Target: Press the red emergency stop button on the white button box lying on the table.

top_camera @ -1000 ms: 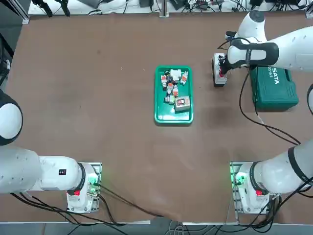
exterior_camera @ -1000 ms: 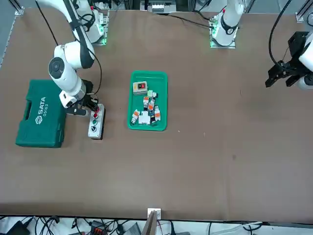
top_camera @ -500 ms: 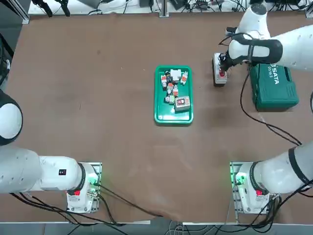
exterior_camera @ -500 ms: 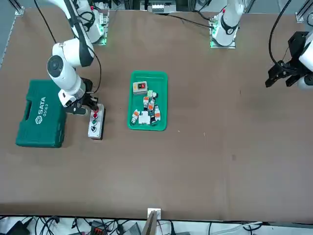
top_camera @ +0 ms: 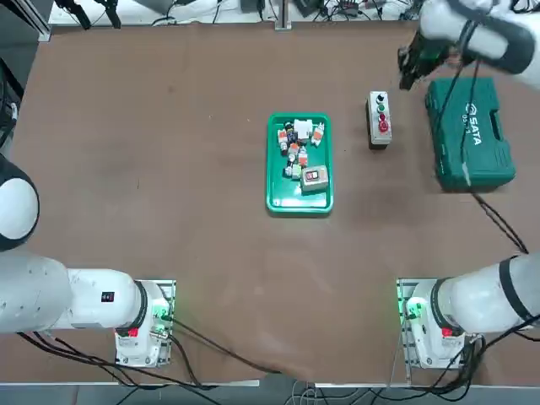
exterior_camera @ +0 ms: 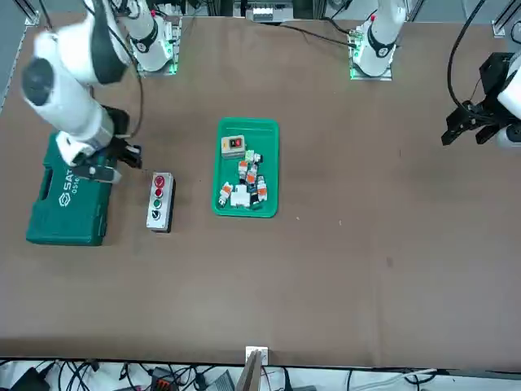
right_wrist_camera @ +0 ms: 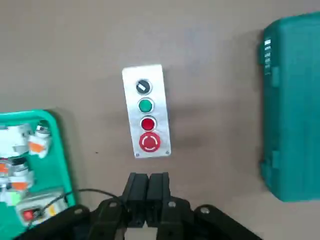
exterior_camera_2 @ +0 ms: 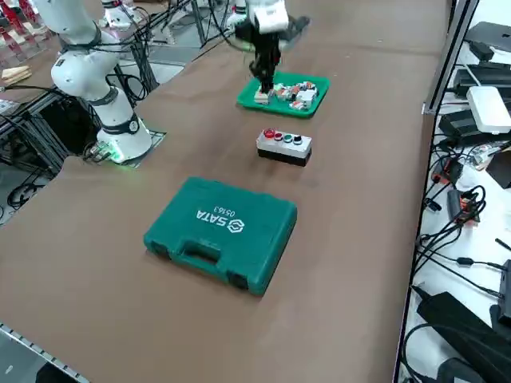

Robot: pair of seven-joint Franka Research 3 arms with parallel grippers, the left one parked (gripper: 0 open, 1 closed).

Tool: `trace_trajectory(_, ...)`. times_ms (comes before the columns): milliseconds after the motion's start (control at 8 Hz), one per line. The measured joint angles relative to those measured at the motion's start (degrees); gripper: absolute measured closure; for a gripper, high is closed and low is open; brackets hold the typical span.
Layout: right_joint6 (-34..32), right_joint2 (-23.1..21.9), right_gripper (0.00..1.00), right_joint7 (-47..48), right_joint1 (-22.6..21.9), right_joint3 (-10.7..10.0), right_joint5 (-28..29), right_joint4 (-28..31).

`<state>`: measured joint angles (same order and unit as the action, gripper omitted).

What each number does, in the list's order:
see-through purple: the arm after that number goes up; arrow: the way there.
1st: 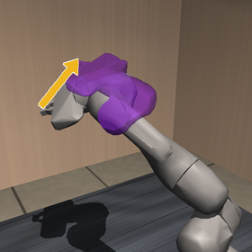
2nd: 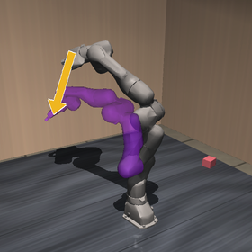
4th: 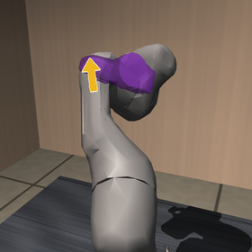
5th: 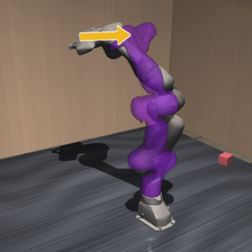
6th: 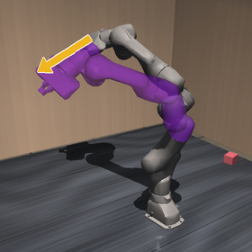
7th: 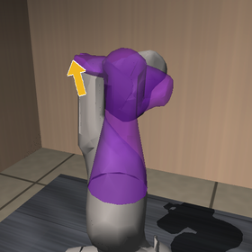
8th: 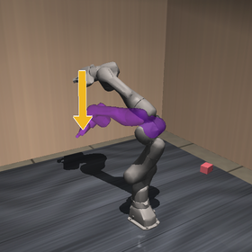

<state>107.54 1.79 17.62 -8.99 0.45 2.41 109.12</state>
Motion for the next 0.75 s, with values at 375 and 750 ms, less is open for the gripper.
trace_trajectory(375,-8.4,0.3,0.84,-1.5,4.1,-0.3,-0.2,-9.9)
trace_trajectory(750,-15.0,1.1,0.30,-9.7,9.8,-0.5,-0.5,-16.4)
